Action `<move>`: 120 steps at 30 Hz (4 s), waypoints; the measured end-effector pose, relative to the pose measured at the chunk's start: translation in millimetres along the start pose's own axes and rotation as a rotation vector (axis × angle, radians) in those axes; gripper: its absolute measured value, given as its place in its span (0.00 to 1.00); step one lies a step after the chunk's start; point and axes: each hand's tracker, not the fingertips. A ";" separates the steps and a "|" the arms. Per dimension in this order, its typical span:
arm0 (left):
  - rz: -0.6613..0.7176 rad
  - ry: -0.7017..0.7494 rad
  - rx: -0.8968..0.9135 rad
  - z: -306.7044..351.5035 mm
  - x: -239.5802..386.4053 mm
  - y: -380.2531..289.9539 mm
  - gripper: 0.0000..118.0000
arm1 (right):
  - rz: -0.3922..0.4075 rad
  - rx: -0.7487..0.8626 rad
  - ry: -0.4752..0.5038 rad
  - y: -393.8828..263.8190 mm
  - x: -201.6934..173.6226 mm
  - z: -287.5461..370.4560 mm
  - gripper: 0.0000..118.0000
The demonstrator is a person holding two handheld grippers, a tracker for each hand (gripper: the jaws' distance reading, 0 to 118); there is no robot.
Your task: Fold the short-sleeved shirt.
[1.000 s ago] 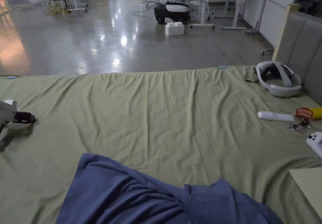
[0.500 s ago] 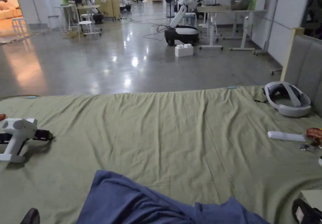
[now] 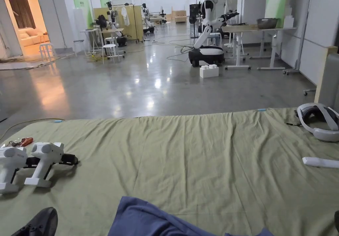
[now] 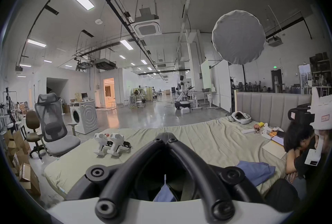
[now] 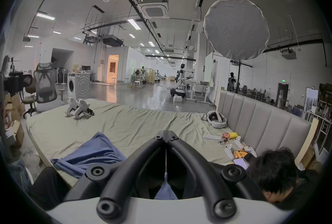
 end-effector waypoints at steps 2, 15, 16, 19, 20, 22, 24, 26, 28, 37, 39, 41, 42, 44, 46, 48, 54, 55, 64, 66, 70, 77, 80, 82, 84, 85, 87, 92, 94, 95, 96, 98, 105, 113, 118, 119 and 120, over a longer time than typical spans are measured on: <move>-0.001 -0.017 -0.003 -2.9 -1.0 0.2 0.01 | -0.013 -0.001 0.001 -0.4 -3.7 -2.1 0.02; 0.059 -0.055 -0.109 -41.6 -6.7 -10.6 0.01 | 0.036 -0.029 0.012 -11.4 -4.7 -19.1 0.02; 0.078 -0.083 -0.169 -55.4 -9.2 -15.6 0.01 | 0.023 -0.033 0.010 -15.6 -2.7 -21.1 0.02; 0.162 -0.151 -0.308 -115.0 -18.1 -41.5 0.22 | -0.034 -0.103 0.027 -28.6 8.6 -32.2 0.02; 0.188 -0.170 -0.346 -138.4 -21.2 -54.1 0.54 | -0.039 -0.117 0.028 -36.6 11.4 -34.9 0.02; 0.224 -0.206 -0.469 -190.4 -25.2 -78.8 0.64 | -0.052 -0.191 0.009 -49.6 19.0 -42.5 0.02; 0.240 -0.220 -0.573 -248.9 -28.0 -109.7 0.64 | -0.068 -0.244 0.002 -62.1 25.3 -49.7 0.02; 0.230 -0.224 -0.678 -306.1 -27.8 -143.1 0.64 | -0.094 -0.306 -0.015 -75.0 35.5 -57.3 0.02; 0.212 -0.212 -0.756 -358.4 -25.1 -175.9 0.63 | -0.117 -0.353 -0.040 -85.8 43.5 -62.9 0.02; 0.201 -0.148 -0.931 -464.2 -18.6 -265.9 0.63 | -0.218 -0.500 -0.123 -117.8 71.1 -78.7 0.02; 0.173 -0.146 -0.953 -468.9 -13.4 -274.0 0.63 | -0.222 -0.520 -0.130 -122.5 74.4 -80.2 0.02; 0.114 -0.128 -0.959 -468.7 -7.1 -278.7 0.56 | -0.224 -0.535 -0.130 -126.2 73.6 -80.7 0.02; 0.061 -0.116 -0.946 -467.3 -2.7 -277.6 0.51 | -0.224 -0.541 -0.129 -127.9 74.1 -81.6 0.02; 0.016 -0.098 -0.954 -467.9 7.0 -271.5 0.28 | -0.224 -0.554 -0.127 -129.6 71.6 -83.1 0.02; -0.010 -0.119 -0.961 -467.7 16.1 -271.1 0.13 | -0.236 -0.558 -0.117 -131.7 72.6 -85.3 0.02; -0.090 -0.101 -0.979 -468.9 26.2 -274.2 0.09 | -0.252 -0.570 -0.111 -130.4 74.9 -92.8 0.02; -0.037 -0.070 -1.065 -484.6 28.9 -279.5 0.09 | -0.399 -0.692 -0.103 -143.6 116.8 -151.8 0.86; -0.065 -0.084 -1.072 -481.6 33.3 -273.9 0.09 | -0.439 -0.707 -0.082 -149.6 125.5 -163.4 0.86; -0.067 -0.107 -1.069 -474.1 36.6 -266.1 0.09 | -0.426 -0.926 -0.052 -214.2 150.7 -247.4 0.86; -0.061 -0.103 -1.078 -474.1 38.7 -264.6 0.09 | -0.384 -0.986 -0.041 -224.7 139.6 -250.6 0.86; -0.068 -0.097 -1.076 -473.7 40.0 -265.4 0.09 | -0.214 -1.007 -0.088 -239.3 116.7 -251.9 0.81; -0.049 -0.085 -1.056 -472.7 35.3 -265.2 0.08 | -0.245 -0.942 -0.074 -222.4 104.6 -236.8 0.07; 0.030 -0.079 -0.993 -459.6 25.2 -242.5 0.07 | -0.275 -0.867 -0.053 -214.4 98.8 -228.1 0.06; 0.148 -0.114 -0.902 -438.7 7.0 -212.2 0.06 | -0.330 -0.793 -0.044 -196.3 104.4 -218.1 0.06; 0.209 -0.135 -0.813 -416.2 -12.1 -176.7 0.06 | -0.356 -0.729 -0.018 -170.6 111.1 -209.8 0.06; 0.236 -0.141 -0.756 -402.1 -21.9 -156.4 0.06 | -0.345 -0.681 -0.017 -156.1 112.6 -205.8 0.06; 0.286 -0.178 -0.661 -370.9 -41.7 -113.1 0.06 | -0.335 -0.605 0.004 -126.2 115.2 -197.5 0.06; 0.245 -0.182 -0.416 -287.9 -77.2 -9.4 0.06 | -0.228 -0.422 0.024 -48.7 112.2 -187.5 0.06; 0.236 -0.164 -0.342 -258.0 -91.5 27.6 0.06 | -0.212 -0.342 0.021 -16.6 112.3 -182.7 0.06; 0.231 -0.157 -0.292 -244.4 -95.1 43.2 0.06 | -0.220 -0.303 0.026 -0.9 113.6 -180.7 0.06; 0.224 -0.147 -0.255 -232.1 -100.7 58.3 0.06 | -0.215 -0.263 0.029 14.9 115.8 -179.3 0.06; 0.202 -0.108 -0.194 -210.2 -111.7 85.9 0.06 | -0.187 -0.204 0.005 46.4 118.7 -177.5 0.06; 0.211 -0.033 -0.036 -167.4 -142.2 134.3 0.06 | -0.133 -0.025 -0.062 128.2 141.2 -172.1 0.06; 0.266 -0.002 -0.013 -178.8 -141.9 140.8 0.06 | -0.071 -0.023 -0.115 169.5 135.2 -197.5 0.06; 0.271 -0.010 -0.008 -190.6 -138.1 144.9 0.06 | -0.057 -0.002 -0.129 181.0 134.6 -198.3 0.06; 0.272 -0.010 -0.004 -191.7 -138.7 146.4 0.06 | -0.057 0.011 -0.138 181.5 134.1 -197.1 0.06; 0.273 -0.006 -0.005 -195.2 -137.4 147.5 0.06 | -0.061 -0.002 -0.141 183.8 136.9 -198.2 0.06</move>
